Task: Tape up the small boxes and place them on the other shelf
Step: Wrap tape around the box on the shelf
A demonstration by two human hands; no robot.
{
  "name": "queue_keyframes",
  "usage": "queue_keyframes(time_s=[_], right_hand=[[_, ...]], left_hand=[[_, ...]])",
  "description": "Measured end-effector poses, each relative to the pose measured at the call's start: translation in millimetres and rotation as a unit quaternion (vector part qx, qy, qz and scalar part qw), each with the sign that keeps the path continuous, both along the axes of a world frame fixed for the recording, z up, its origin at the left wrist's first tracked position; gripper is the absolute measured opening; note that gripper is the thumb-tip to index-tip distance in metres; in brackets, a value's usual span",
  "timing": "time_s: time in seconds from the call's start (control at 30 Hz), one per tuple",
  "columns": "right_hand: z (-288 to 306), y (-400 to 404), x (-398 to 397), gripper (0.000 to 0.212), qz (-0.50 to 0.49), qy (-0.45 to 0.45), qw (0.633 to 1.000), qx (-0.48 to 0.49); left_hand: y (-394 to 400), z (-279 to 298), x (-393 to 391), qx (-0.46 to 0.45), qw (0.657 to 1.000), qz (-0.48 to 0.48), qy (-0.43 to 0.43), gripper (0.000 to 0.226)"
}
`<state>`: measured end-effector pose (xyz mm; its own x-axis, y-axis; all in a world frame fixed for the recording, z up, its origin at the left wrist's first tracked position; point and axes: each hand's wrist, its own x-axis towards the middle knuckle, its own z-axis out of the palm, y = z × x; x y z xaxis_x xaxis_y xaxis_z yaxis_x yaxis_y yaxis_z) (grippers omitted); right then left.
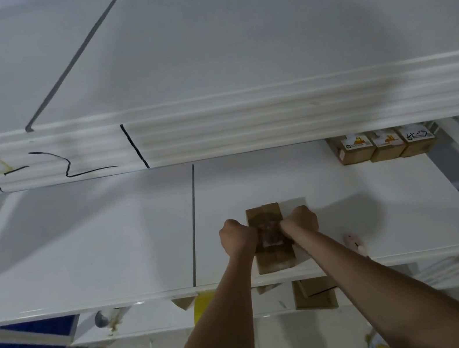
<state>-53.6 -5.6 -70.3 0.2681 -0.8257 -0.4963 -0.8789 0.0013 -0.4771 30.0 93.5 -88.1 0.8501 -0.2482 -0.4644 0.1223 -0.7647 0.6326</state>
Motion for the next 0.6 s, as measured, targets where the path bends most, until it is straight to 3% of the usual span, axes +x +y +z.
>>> queue_keyframes(time_s=[0.17, 0.27, 0.4, 0.6], right_hand=[[-2.8, -1.9, 0.5, 0.030, 0.007, -0.018, 1.000, -0.002], [3.2, -2.2, 1.4, 0.026, 0.008, -0.037, 0.999, 0.018], [14.4, -4.3, 4.3, 0.045, -0.004, -0.061, 0.997, 0.039], [19.0, -9.6, 14.2, 0.036, -0.026, -0.044, 0.997, 0.066]], left_hand=[[1.6, 0.1, 5.8, 0.005, 0.999, -0.010, 0.037, 0.017], [1.9, 4.0, 12.5, 0.006, 0.997, -0.030, 0.070, 0.016], [-1.0, 6.1, 14.7, 0.003, 0.997, -0.029, 0.067, 0.018], [-6.0, 14.3, 22.8, -0.005, 0.993, -0.032, 0.110, 0.032]])
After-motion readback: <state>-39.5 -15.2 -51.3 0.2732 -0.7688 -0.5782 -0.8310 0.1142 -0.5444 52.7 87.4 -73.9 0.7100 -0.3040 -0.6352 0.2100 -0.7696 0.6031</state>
